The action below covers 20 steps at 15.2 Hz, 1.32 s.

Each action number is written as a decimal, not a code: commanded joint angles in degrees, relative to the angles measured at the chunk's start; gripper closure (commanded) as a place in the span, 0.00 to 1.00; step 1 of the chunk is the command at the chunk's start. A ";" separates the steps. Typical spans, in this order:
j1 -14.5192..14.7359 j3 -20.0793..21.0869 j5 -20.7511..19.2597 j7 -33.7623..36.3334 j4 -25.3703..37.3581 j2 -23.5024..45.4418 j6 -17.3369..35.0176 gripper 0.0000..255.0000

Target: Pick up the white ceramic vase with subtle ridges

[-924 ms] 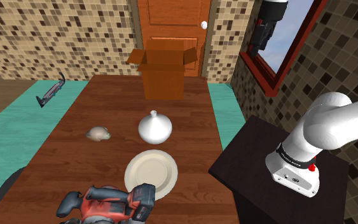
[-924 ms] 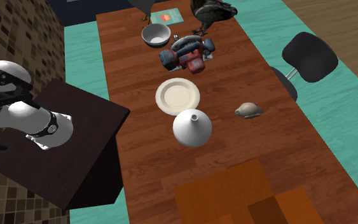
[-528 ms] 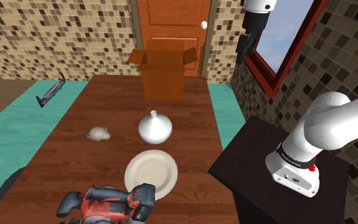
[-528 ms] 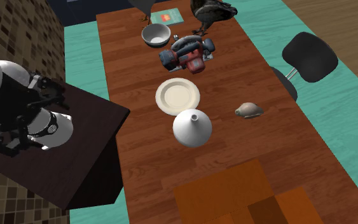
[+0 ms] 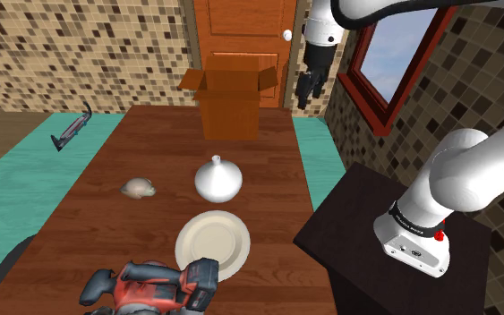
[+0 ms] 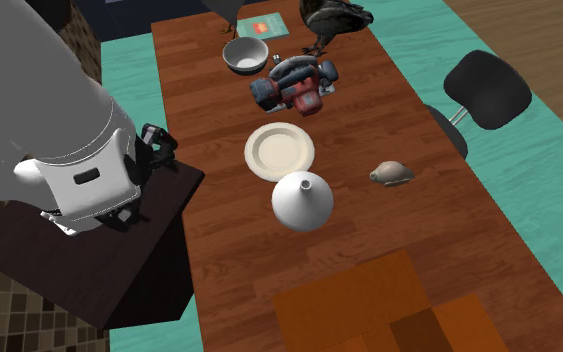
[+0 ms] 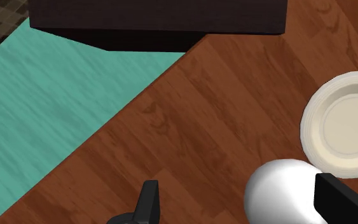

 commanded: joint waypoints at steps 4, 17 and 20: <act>1.55 2.97 0.98 2.76 2.01 8.80 7.27 0.00; 5.39 8.45 -1.82 10.45 15.66 34.12 19.75 0.00; 6.67 9.02 -3.35 12.32 20.55 40.37 21.19 0.00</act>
